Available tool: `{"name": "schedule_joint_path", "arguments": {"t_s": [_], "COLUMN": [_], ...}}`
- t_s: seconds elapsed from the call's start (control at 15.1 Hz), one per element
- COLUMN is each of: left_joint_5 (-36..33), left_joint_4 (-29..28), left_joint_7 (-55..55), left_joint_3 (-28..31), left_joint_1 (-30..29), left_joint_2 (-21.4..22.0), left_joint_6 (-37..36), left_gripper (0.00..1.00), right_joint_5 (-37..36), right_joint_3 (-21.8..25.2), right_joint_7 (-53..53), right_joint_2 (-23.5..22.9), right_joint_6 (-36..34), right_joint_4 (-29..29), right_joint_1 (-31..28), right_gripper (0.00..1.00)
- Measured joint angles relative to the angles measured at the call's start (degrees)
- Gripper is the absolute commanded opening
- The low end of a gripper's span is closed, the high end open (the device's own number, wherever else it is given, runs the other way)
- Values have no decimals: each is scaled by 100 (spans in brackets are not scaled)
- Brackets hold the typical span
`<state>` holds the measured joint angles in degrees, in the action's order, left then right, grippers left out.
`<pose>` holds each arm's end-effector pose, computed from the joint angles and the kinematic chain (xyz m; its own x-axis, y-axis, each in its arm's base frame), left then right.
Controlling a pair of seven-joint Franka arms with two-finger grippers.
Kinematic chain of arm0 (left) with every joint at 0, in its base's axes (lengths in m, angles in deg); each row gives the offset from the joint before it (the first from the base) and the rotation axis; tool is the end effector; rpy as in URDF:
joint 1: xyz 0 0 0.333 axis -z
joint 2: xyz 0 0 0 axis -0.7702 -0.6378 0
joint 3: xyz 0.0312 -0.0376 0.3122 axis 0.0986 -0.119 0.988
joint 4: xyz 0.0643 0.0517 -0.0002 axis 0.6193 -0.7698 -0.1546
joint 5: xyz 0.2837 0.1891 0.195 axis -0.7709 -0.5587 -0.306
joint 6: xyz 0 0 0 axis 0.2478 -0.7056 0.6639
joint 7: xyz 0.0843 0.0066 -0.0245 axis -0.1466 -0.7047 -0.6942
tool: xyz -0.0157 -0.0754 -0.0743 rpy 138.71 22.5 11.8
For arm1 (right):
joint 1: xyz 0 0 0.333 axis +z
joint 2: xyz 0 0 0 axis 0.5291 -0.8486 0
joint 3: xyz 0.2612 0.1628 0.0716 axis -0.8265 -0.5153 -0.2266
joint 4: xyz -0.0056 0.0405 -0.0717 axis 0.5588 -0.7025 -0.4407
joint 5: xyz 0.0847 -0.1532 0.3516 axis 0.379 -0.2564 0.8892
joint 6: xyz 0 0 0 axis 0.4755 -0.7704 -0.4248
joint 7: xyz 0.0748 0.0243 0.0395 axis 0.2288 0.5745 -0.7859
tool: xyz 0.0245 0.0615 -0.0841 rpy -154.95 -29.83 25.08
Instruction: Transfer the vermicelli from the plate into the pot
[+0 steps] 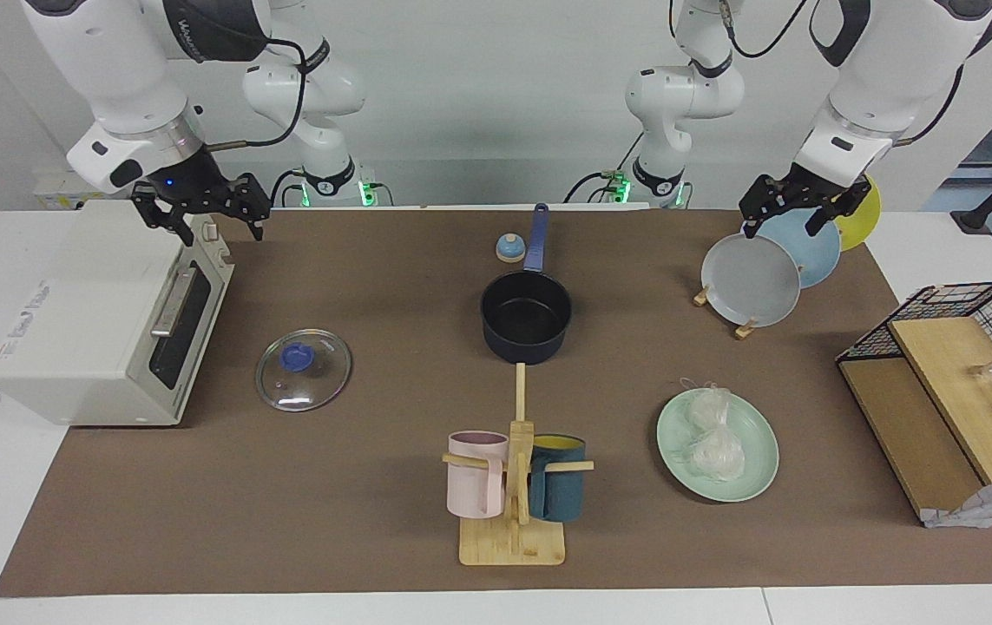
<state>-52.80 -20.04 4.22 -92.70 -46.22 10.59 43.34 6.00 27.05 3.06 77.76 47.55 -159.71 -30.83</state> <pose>0.5350 -0.0738 0.6214 0.9978 -0.0436 -0.0499 -0.0433 -0.9990 0.0070 0.5455 0.0086 0.6118 0.9948 0.0845 -0.0562 0.0846 -0.9964 0.0001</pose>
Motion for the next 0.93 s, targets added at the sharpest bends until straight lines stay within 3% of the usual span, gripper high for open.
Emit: {"name": "schedule_joint_path", "arguments": {"t_s": [0.93], "left_joint_5": [51], "left_joint_4": [-1], "left_joint_7": [145], "left_joint_3": [0], "left_joint_1": [3], "left_joint_2": [0], "left_joint_6": [52], "left_gripper": [100], "right_joint_5": [8], "right_joint_3": [137], "right_joint_7": [2], "right_joint_2": [6], "right_joint_6": [4], "right_joint_4": [-8], "right_joint_1": [-52], "right_gripper": [100]}}
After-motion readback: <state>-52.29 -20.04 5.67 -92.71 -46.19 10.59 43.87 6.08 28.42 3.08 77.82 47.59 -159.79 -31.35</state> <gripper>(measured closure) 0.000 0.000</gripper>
